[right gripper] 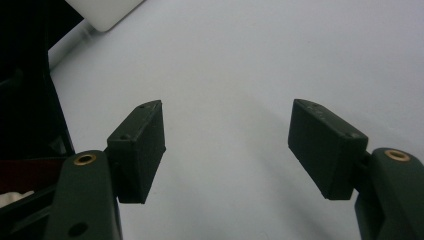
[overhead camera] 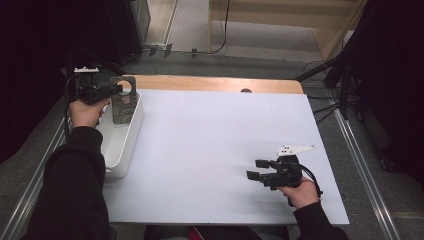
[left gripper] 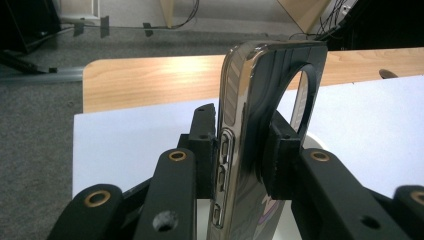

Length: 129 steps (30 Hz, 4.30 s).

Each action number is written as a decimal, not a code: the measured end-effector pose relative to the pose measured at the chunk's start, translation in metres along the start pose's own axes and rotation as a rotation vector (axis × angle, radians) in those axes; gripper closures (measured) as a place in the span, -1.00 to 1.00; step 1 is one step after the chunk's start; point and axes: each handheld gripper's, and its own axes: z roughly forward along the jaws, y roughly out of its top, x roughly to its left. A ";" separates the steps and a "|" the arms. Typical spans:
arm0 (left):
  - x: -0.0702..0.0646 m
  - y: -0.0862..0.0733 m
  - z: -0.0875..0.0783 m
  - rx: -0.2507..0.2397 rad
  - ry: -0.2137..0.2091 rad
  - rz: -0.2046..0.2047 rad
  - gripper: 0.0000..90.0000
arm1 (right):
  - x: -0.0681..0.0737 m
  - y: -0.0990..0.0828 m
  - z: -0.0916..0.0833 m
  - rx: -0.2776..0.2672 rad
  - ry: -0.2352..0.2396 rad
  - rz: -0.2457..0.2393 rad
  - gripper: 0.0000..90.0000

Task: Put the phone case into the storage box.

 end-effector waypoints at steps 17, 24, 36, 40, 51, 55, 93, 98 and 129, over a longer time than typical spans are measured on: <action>0.002 -0.001 0.000 -0.003 -0.024 -0.007 0.04 | 0.000 0.000 -0.001 -0.001 0.001 -0.002 -0.34; 0.002 0.001 -0.002 -0.014 -0.023 0.001 -0.41 | 0.001 0.000 0.000 -0.001 0.001 -0.004 -0.34; 0.000 0.003 -0.010 -0.007 -0.039 0.008 -0.42 | 0.000 0.001 -0.001 -0.005 0.000 -0.007 -0.34; -0.002 0.003 -0.012 0.003 -0.049 0.015 -0.42 | 0.001 0.001 0.000 -0.003 0.001 -0.004 -0.33; -0.002 0.005 -0.028 -0.010 -0.052 0.007 -0.42 | 0.001 0.002 0.001 0.001 0.002 -0.005 -0.34; -0.004 0.006 -0.035 -0.014 -0.063 0.011 -0.42 | 0.001 0.003 0.002 0.001 0.004 -0.011 -0.34; -0.053 0.010 -0.070 0.004 -0.192 0.055 -0.41 | 0.001 0.009 0.009 0.014 0.017 -0.026 -0.34; -0.065 0.008 -0.069 0.011 -0.209 0.075 -0.41 | 0.000 0.010 0.008 0.011 0.015 -0.026 -0.34; -0.131 -0.014 -0.062 0.024 -0.332 0.162 -0.41 | 0.001 0.010 0.008 0.011 0.018 -0.026 -0.33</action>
